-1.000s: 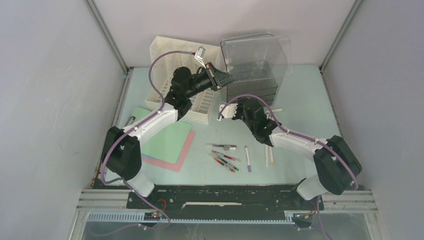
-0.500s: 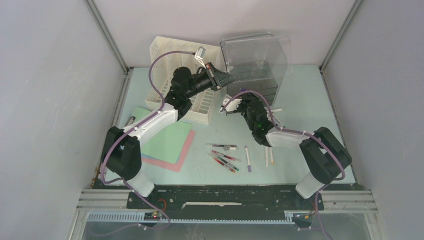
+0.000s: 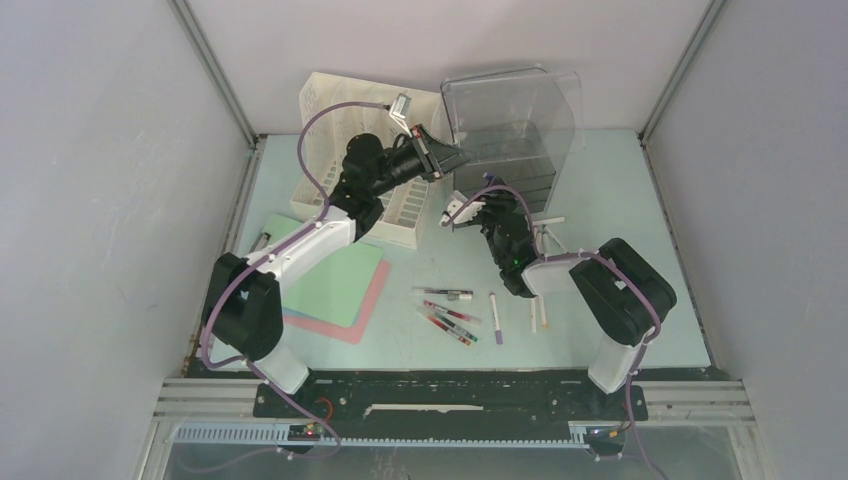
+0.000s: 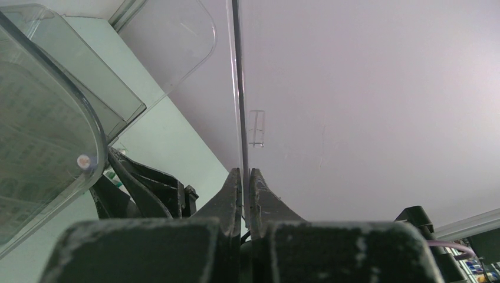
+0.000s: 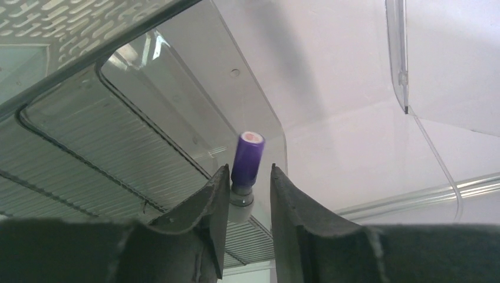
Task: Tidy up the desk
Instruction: Place the stationery in the storage box.
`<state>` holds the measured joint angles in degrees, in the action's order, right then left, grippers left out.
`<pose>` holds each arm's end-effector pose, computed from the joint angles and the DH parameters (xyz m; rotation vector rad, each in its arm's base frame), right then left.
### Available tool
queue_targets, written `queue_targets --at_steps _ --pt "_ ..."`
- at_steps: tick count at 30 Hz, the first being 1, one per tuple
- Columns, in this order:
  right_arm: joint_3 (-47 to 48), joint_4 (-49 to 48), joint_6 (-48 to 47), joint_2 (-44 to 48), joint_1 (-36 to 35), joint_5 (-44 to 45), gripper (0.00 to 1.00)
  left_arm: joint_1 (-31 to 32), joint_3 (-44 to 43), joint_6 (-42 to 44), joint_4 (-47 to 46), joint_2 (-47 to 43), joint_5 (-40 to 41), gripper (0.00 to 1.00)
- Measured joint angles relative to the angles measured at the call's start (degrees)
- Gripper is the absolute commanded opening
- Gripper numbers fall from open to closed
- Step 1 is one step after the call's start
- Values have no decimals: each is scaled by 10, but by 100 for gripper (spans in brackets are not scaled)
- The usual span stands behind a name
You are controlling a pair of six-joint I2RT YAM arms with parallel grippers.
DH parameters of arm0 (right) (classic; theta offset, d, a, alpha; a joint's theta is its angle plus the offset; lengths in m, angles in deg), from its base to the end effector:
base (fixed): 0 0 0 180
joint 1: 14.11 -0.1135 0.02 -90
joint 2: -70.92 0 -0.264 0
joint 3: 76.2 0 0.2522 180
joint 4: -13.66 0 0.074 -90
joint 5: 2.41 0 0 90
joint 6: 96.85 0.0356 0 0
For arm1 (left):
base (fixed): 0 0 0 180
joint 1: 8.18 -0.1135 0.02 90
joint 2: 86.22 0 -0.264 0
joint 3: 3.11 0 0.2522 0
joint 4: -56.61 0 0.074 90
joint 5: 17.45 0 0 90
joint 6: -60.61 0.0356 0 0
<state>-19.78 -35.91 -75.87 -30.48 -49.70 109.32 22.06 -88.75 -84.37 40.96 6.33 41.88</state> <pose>0.2982 0.1972 0.2026 -1.0032 1.1722 -0.7484 0.3239 -0.2098 0.3628 0.1540 1.6437 -1.5582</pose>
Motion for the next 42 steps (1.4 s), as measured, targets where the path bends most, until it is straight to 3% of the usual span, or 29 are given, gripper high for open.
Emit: queue_targets --at_steps 6,19,30,36,42 --pt "0 -3 15 0 1 0 56 0 0 0 0 0 0 0" --pt "0 39 57 26 2 -13 68 0 0 0 0 0 0 0" --pt "0 175 120 108 -13 -77 71 0 0 0 0 0 0 0" --pt "0 260 134 161 -17 -140 85 0 0 0 0 0 0 0" --pt "0 371 112 195 -17 -206 80 0 0 0 0 0 0 0"
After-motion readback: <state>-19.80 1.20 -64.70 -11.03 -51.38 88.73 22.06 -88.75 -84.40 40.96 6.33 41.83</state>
